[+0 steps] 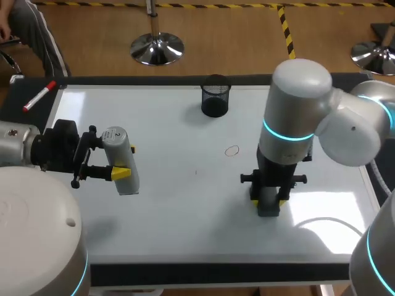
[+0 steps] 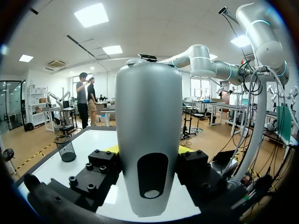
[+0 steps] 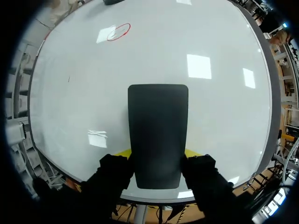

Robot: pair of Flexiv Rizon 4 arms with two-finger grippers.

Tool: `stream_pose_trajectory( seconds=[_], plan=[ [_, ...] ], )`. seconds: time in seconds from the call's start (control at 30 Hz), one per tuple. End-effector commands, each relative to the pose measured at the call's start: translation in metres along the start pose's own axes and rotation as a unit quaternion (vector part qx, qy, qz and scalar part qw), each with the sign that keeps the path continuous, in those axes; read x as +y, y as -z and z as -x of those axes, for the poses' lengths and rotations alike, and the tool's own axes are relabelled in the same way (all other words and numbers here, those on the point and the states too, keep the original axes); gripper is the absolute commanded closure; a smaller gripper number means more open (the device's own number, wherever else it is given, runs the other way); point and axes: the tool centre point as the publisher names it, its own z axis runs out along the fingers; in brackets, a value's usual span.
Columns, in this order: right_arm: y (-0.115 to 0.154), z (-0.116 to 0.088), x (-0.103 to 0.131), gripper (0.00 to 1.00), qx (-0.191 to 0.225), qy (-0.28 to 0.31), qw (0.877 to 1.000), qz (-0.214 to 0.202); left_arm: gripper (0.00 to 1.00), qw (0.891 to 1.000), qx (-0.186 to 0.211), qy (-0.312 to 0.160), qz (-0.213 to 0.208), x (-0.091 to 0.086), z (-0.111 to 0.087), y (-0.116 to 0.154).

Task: Pick up the inspection probe, press it on each red-marked spot on the whiteboard one by one, put down the probe, pick up the eraser, and wipe off all the red marks.

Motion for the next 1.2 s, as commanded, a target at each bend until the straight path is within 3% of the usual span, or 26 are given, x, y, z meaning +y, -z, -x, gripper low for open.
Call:
stream_pose_trajectory(
  seconds=[0.03,0.77,1.2],
  plan=[
    [0.017,0.031,-0.009,1.0,0.012,0.001,1.0,0.01,1.0,1.0,-0.001,-0.001,0.0,-0.001,-0.001,0.0],
    [0.049,0.067,0.007,1.0,-0.007,0.006,1.0,0.024,1.0,1.0,-0.001,-0.001,0.0,-0.001,-0.001,0.0],
    [0.05,0.069,0.006,1.0,-0.007,0.01,1.0,0.022,1.0,1.0,-0.001,-0.001,0.0,-0.001,-0.001,0.0]
  ],
)
